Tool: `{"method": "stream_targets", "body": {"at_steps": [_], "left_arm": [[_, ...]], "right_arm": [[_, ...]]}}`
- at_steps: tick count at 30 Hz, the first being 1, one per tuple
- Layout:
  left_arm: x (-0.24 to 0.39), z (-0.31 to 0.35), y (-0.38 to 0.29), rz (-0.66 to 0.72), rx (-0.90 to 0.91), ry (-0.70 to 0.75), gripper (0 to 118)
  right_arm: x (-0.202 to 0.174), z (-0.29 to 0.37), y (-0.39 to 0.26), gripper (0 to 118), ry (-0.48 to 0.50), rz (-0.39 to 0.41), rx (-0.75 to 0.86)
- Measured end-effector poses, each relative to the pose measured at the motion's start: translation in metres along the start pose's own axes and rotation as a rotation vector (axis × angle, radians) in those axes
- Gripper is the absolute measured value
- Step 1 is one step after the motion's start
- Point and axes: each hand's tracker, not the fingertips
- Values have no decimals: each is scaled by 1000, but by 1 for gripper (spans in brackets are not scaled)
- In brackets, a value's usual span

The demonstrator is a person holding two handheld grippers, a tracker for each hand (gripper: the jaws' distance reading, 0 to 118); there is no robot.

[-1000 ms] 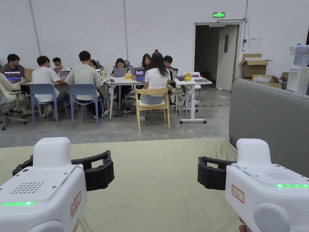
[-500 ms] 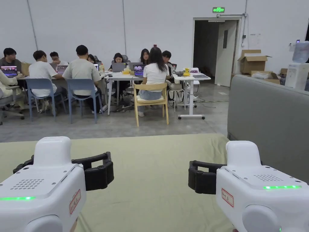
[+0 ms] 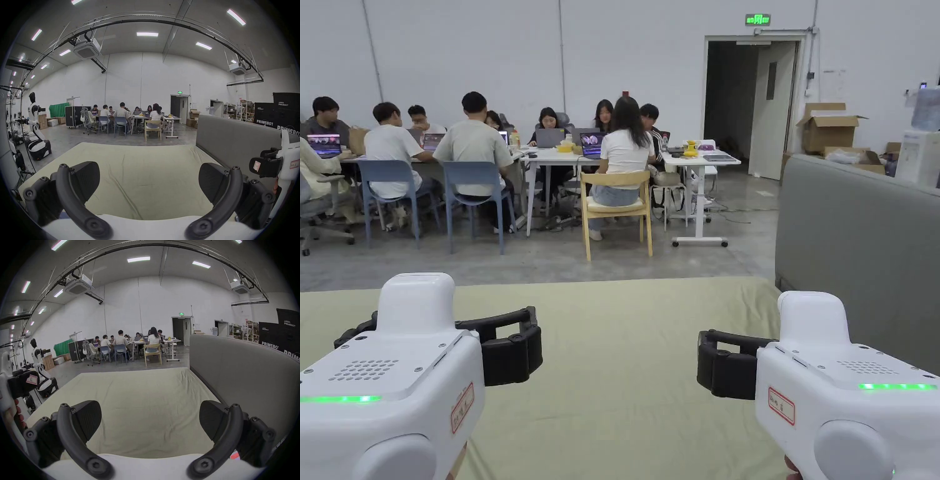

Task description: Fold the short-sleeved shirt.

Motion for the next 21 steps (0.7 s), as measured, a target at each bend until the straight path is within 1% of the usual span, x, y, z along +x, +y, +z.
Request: {"method": "stream_targets", "body": {"at_steps": [7,9,16,21], "left_arm": [[1,0,2,4,-2,-4,118],[2,1,2,3,1,-3,118],[0,2,5,4,8,1,118],[-1,2,5,5,4,3,118]], "right_arm": [[-3,1,3,118,-13,20,-1],[-3,1,4,118,-2,23,-1],[-3,0,5,118,7,0,-8],[-6,0,6,118,-7,15,-7]]}}
